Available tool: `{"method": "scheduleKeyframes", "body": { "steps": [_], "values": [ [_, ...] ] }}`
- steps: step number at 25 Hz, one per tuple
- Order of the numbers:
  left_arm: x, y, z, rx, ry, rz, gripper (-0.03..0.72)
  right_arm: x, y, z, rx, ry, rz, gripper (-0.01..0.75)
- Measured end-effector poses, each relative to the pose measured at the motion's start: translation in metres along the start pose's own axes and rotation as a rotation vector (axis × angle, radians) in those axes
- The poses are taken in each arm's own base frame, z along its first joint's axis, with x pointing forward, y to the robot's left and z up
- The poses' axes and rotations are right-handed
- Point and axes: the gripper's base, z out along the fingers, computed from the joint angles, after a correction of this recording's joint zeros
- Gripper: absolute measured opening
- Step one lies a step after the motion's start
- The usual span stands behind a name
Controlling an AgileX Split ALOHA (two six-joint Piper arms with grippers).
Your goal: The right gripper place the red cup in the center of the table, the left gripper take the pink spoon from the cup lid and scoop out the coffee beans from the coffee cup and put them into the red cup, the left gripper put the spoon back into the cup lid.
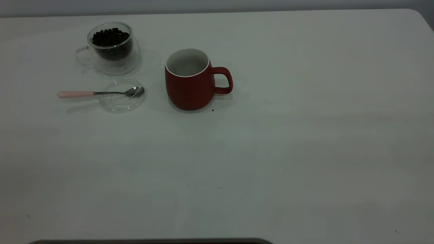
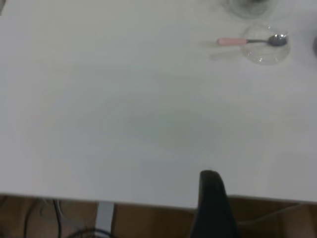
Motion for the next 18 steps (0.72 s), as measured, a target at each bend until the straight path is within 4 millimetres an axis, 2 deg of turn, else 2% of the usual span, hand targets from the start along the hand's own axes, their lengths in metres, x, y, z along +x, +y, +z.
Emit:
{"method": "scheduleKeyframes", "body": {
  "steps": [18],
  "values": [
    [0.001, -0.0001, -0.0008, 0.003, -0.009, 0.009, 0.588, 0.0, 0.0, 0.0, 0.0, 0.0, 0.0, 0.59]
  ]
}}
